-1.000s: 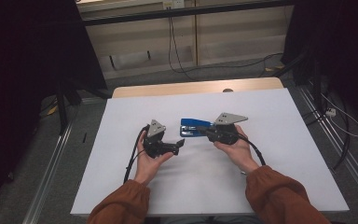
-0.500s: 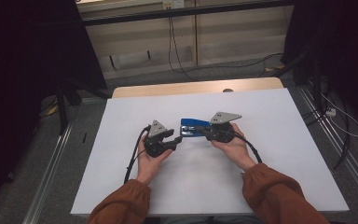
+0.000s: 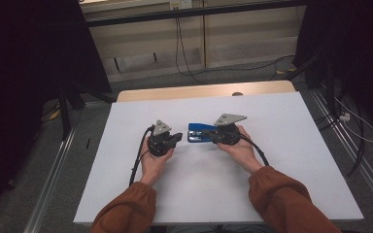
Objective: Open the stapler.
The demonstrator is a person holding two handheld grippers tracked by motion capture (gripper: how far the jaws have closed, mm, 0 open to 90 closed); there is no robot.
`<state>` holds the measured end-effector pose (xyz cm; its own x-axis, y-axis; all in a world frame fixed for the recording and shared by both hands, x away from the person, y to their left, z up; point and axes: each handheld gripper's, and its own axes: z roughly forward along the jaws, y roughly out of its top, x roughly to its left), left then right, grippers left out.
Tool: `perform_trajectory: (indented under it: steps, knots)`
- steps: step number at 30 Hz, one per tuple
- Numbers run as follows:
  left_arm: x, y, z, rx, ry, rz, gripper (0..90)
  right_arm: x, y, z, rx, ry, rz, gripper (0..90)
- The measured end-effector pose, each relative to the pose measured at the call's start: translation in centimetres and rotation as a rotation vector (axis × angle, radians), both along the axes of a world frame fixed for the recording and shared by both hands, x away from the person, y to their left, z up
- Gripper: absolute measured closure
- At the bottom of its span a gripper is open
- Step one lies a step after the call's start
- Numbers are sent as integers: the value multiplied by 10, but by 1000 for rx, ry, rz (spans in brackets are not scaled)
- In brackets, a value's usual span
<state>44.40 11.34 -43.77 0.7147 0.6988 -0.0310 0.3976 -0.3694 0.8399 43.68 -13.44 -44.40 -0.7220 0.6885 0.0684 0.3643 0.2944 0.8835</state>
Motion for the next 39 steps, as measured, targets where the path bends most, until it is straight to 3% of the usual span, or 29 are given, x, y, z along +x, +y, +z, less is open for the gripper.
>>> perform_trajectory:
  steps: [4,7,8,13,27,30,33,36,39]
  knots:
    - [12,-8,-4,34,31,-11,900,2,6,-1,-18,22,7,900]
    - [21,-9,-7,12,48,18,900,3,11,-1,-24,31,13,900]
    - [22,-10,-8,22,46,17,900,4,12,-2,-26,38,15,900]
    - [23,-16,-10,16,46,22,900,7,14,-9,-59,67,17,900]
    - [29,-19,-10,56,40,4,900,12,16,-14,-156,90,-12,900]
    - [30,-22,-11,42,41,6,900,11,17,-14,-159,86,-18,900]
    - [29,-24,-11,63,26,9,900,11,17,-14,-154,86,-22,900]
    - [30,-24,-11,26,23,17,900,12,17,-15,-151,84,-24,900]
    - [29,-23,-10,31,23,12,900,11,18,-15,-153,81,-27,900]
